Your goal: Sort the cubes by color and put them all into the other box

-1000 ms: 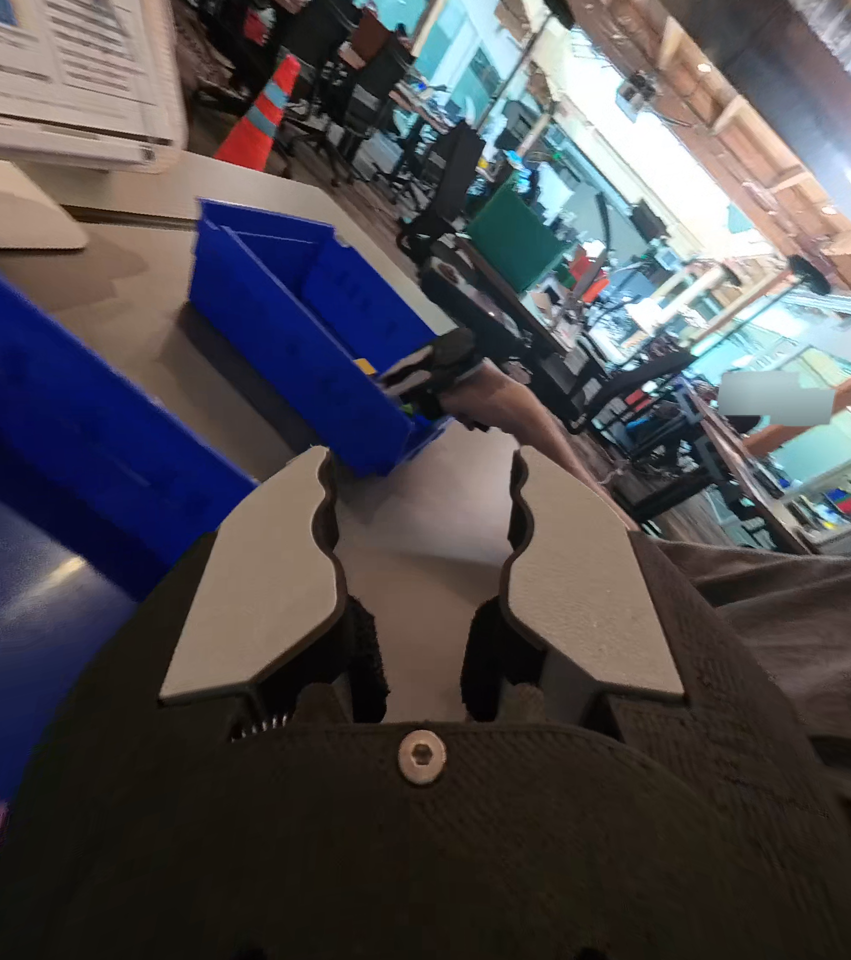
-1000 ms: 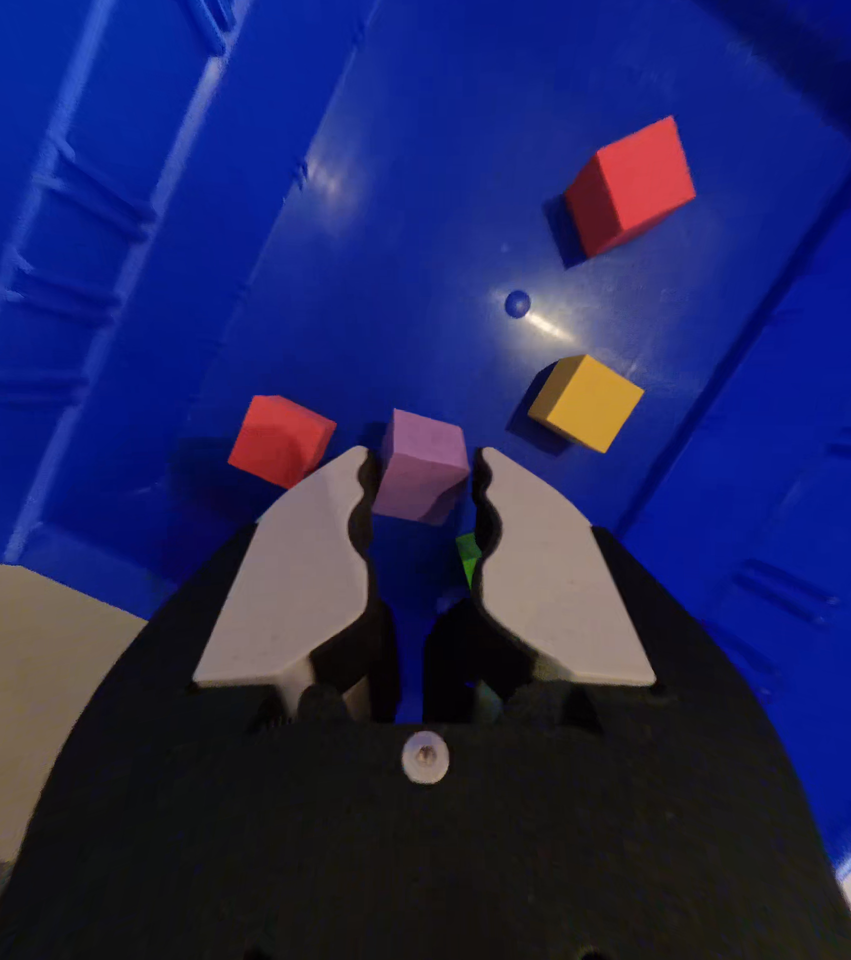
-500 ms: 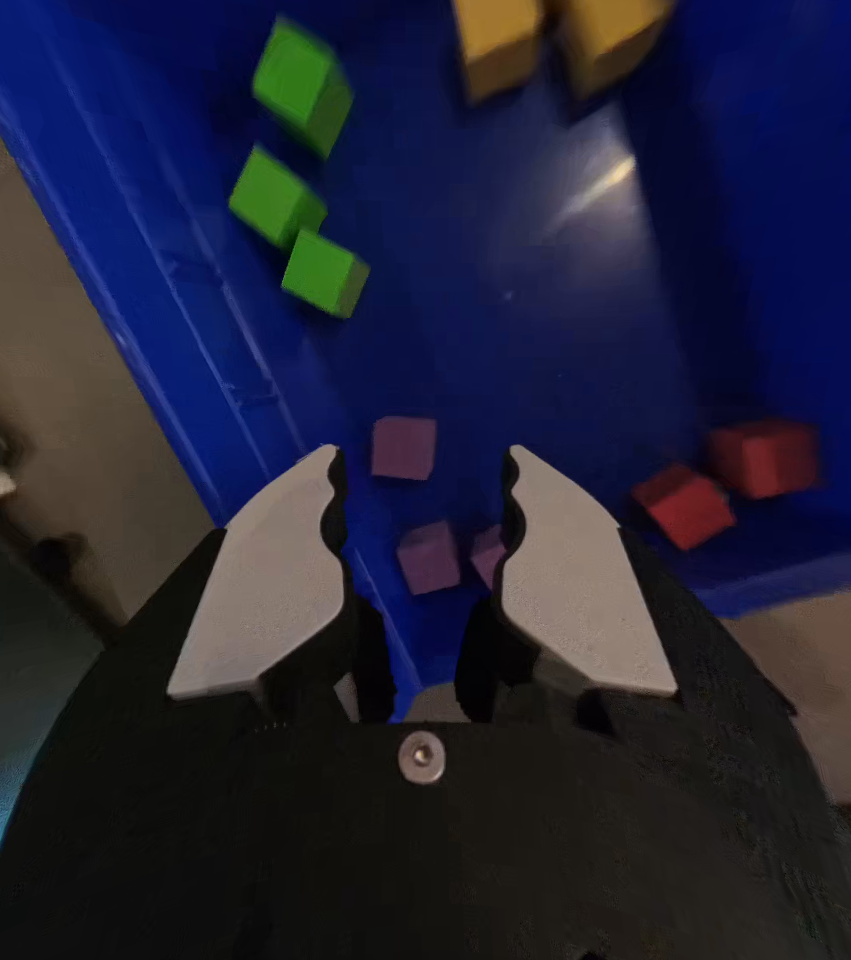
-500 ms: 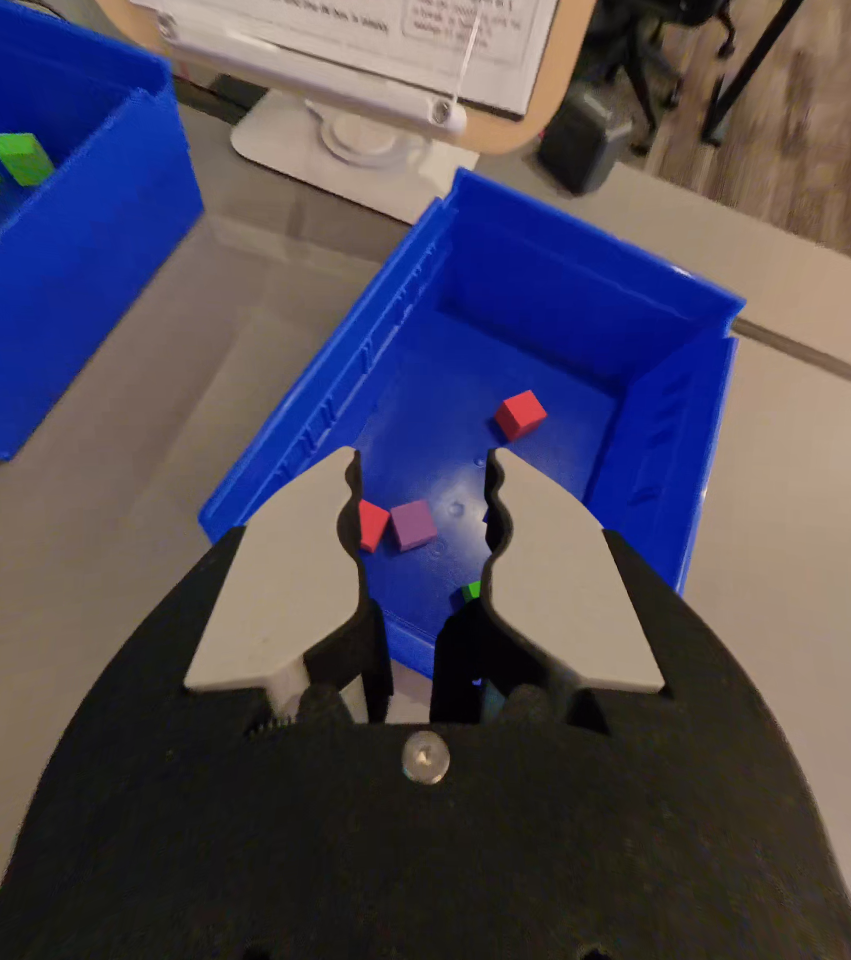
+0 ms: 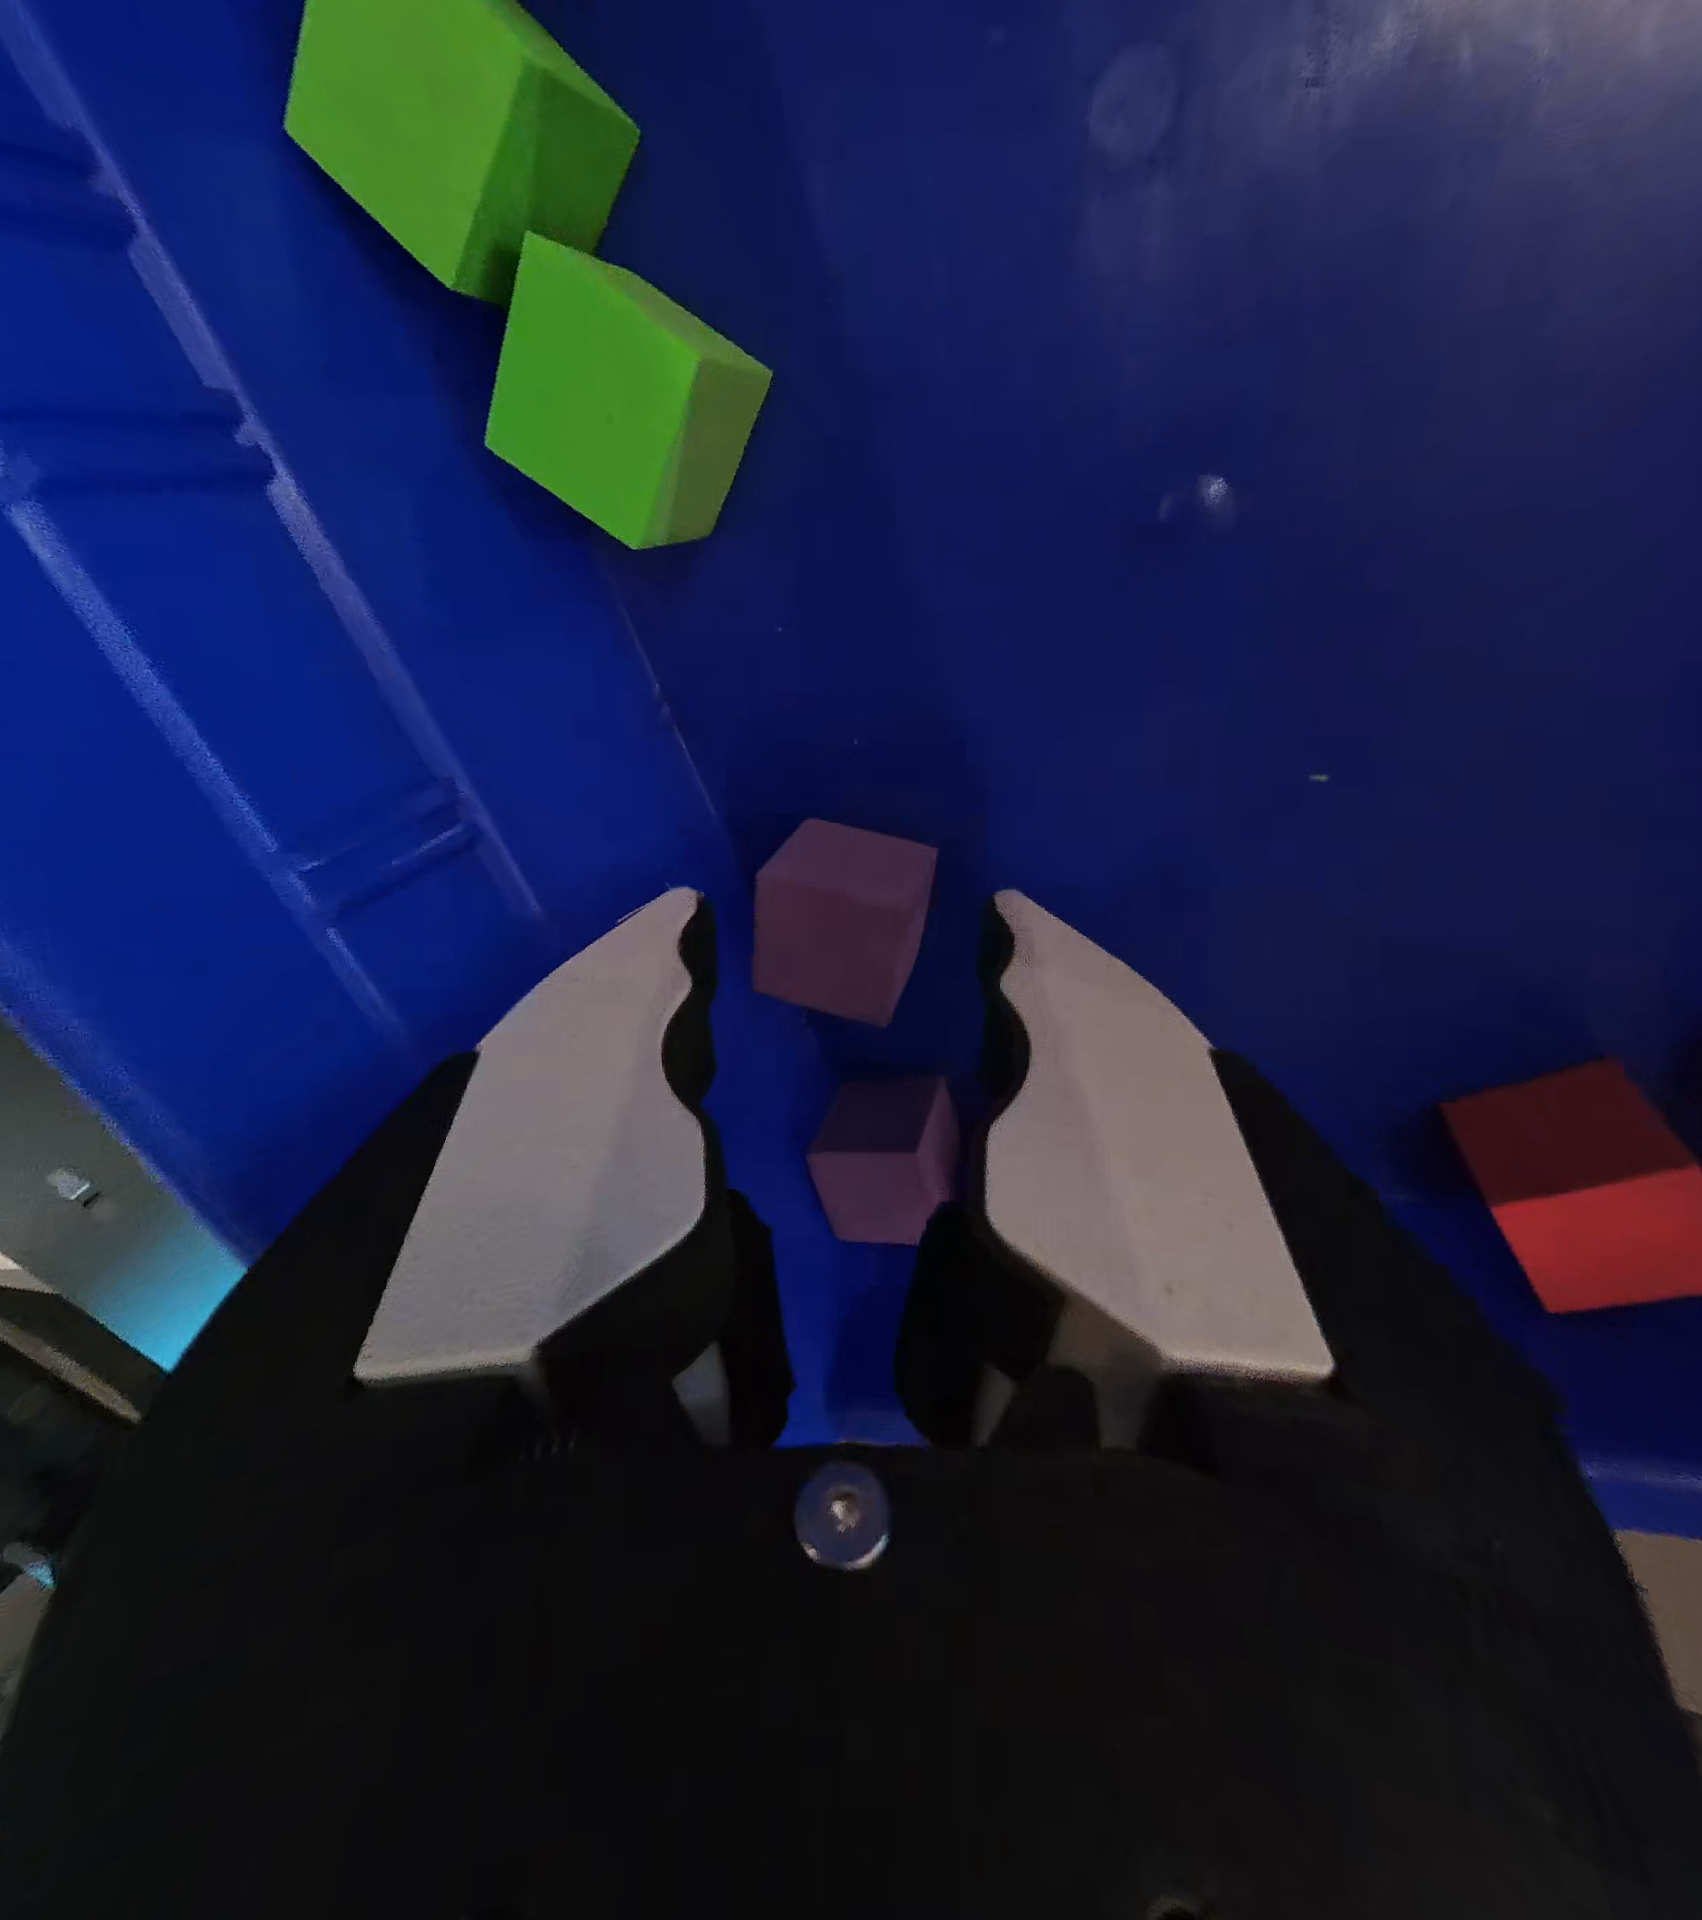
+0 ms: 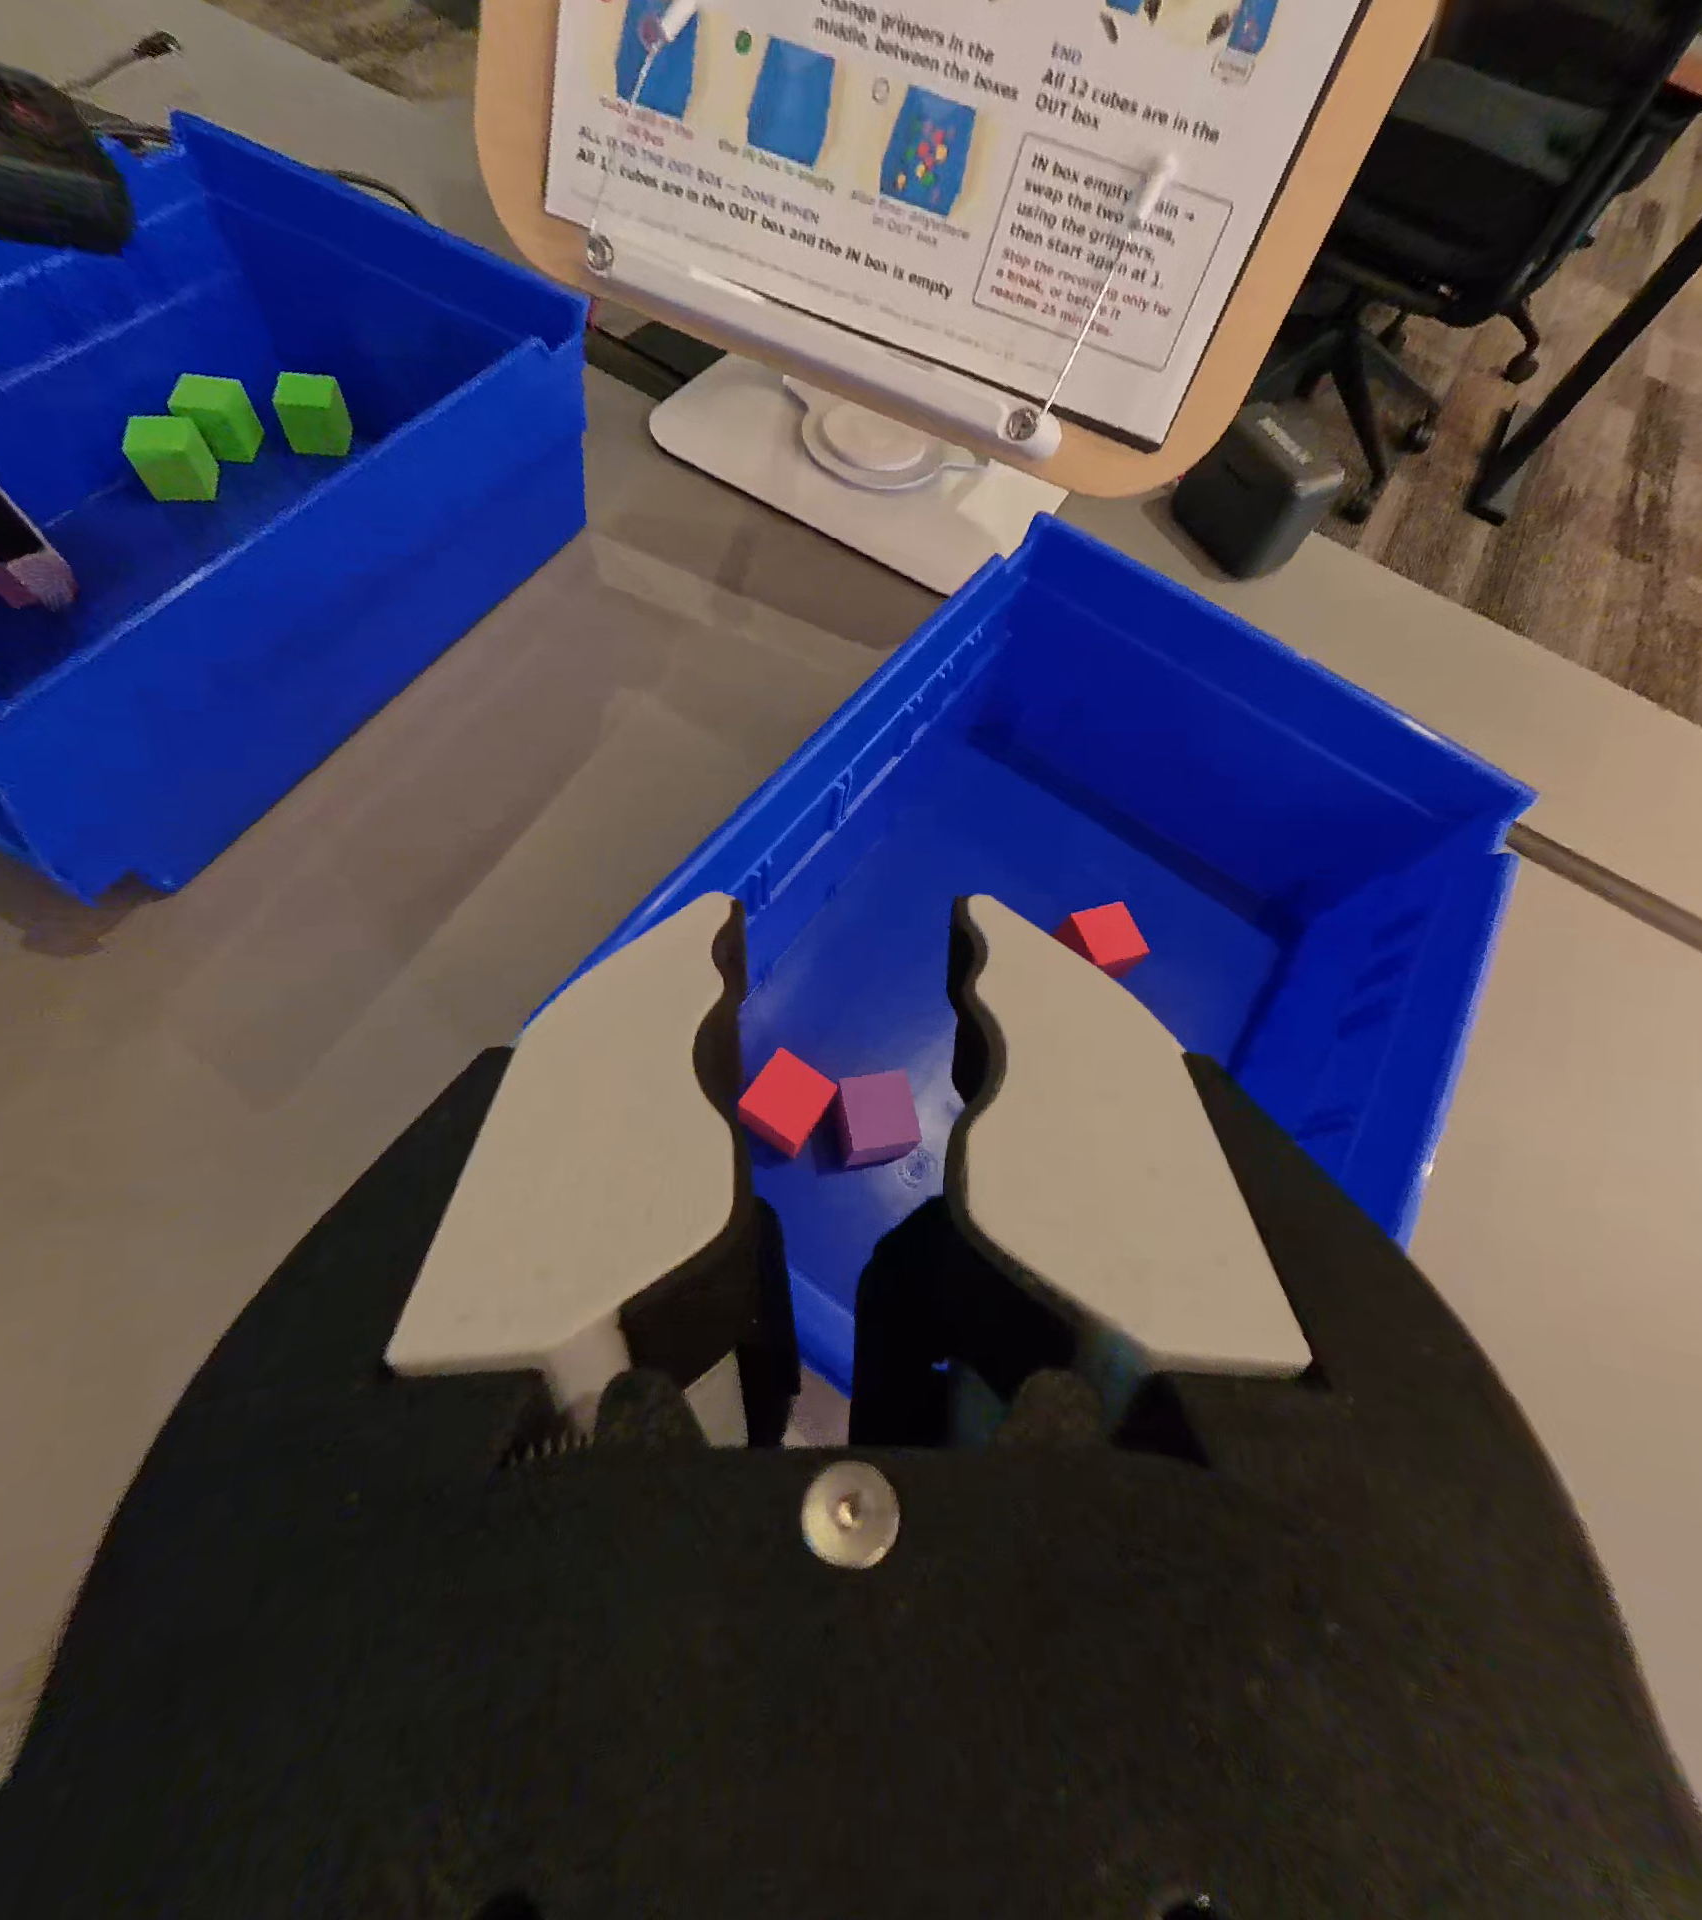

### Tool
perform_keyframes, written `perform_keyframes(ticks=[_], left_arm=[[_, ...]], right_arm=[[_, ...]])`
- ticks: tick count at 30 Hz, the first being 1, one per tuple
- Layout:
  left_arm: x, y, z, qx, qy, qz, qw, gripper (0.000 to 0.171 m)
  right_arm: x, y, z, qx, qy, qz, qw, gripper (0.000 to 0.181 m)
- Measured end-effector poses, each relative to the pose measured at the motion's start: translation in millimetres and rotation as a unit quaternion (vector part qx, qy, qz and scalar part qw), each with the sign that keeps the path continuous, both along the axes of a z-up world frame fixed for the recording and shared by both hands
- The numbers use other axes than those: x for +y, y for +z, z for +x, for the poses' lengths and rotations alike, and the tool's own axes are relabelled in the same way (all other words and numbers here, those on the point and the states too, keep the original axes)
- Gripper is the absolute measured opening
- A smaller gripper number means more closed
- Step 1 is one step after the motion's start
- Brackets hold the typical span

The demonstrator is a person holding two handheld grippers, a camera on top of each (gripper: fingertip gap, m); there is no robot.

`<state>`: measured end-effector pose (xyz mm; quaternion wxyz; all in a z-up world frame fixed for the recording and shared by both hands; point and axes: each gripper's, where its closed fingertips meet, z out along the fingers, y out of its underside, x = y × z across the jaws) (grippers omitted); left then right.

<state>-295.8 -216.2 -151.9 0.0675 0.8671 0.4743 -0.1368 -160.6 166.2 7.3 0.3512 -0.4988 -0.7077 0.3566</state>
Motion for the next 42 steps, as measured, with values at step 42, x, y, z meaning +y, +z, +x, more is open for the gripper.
perform_keyframes(ticks=[42], left_arm=[[224.6, 186.9, 174.1, -0.231, -0.221, 0.735, 0.598, 0.06]], right_arm=[[-168.2, 15.2, 34.4, 0.243, 0.314, 0.13, 0.909, 0.027]])
